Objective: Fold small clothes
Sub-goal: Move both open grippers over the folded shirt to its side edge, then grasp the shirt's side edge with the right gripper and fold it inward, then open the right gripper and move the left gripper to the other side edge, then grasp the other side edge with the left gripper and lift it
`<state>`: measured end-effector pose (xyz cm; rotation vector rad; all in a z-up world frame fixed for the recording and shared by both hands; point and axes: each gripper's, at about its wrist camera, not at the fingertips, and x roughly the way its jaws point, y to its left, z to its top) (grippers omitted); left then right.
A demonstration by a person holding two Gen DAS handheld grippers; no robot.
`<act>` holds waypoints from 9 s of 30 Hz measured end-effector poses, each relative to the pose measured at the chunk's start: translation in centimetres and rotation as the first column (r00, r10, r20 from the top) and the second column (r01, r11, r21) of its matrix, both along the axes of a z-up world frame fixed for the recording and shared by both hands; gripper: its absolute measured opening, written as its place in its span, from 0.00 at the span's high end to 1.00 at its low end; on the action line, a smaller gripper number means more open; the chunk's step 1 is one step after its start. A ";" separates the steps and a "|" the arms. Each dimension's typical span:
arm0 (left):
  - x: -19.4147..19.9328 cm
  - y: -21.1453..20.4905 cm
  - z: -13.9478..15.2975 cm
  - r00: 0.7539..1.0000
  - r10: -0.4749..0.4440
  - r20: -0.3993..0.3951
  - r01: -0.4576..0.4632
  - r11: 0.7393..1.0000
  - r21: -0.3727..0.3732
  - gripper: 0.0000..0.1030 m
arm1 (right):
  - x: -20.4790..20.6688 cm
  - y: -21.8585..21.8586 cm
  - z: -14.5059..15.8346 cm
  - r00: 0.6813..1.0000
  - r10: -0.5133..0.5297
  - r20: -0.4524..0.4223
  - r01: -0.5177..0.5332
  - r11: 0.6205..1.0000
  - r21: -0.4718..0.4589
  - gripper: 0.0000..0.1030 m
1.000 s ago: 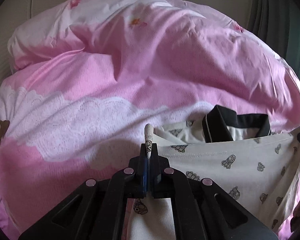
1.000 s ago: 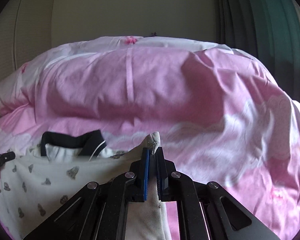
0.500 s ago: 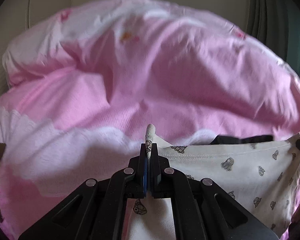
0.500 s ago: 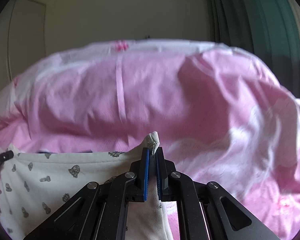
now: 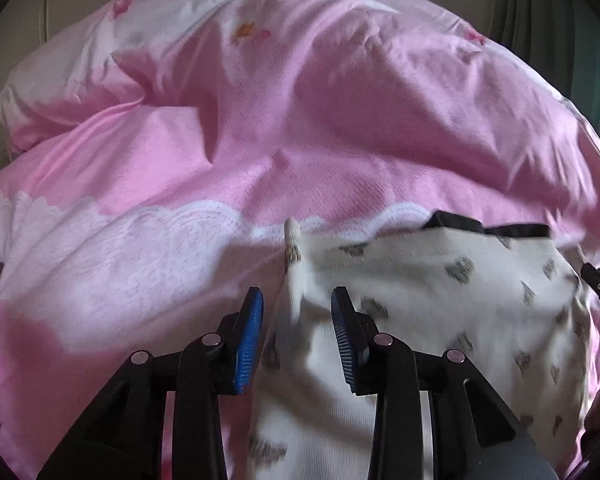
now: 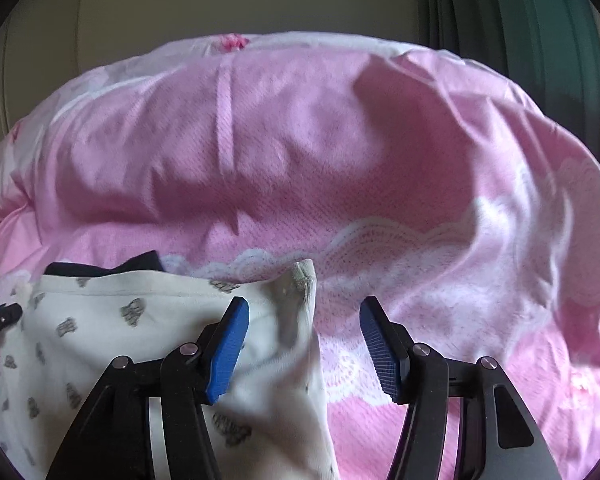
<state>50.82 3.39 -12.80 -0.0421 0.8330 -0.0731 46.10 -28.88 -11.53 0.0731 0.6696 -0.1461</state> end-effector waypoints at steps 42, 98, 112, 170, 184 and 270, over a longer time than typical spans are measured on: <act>-18.6 -1.2 0.1 1.000 0.016 0.016 -0.016 1.000 0.012 0.57 | -17.4 -0.9 -3.3 0.983 0.081 -0.166 -0.024 0.948 0.316 0.43; -4.6 -9.1 2.5 0.995 0.060 0.086 -0.057 0.998 -0.028 0.46 | 4.9 -5.0 -5.7 0.853 0.504 -0.136 -0.374 0.772 0.514 0.43; -5.1 -7.9 2.6 0.994 0.061 0.091 -0.059 0.998 -0.031 0.46 | 4.3 -3.6 -5.3 0.838 0.528 -0.138 -0.401 0.767 0.501 0.89; -9.6 6.3 1.8 0.985 -0.037 0.166 0.080 0.962 -0.261 0.47 | -9.6 15.9 5.1 0.944 0.325 -0.054 -0.321 0.944 0.077 0.51; -4.1 0.4 1.7 0.975 -0.219 0.039 0.222 0.959 -0.175 0.48 | -12.9 12.2 0.6 0.954 0.295 -0.056 -0.280 0.940 0.197 0.51; -3.0 0.8 0.2 0.939 -0.343 -0.022 0.343 0.939 0.036 0.75 | -14.6 15.4 0.1 0.974 0.213 0.076 -0.218 0.973 0.072 0.61</act>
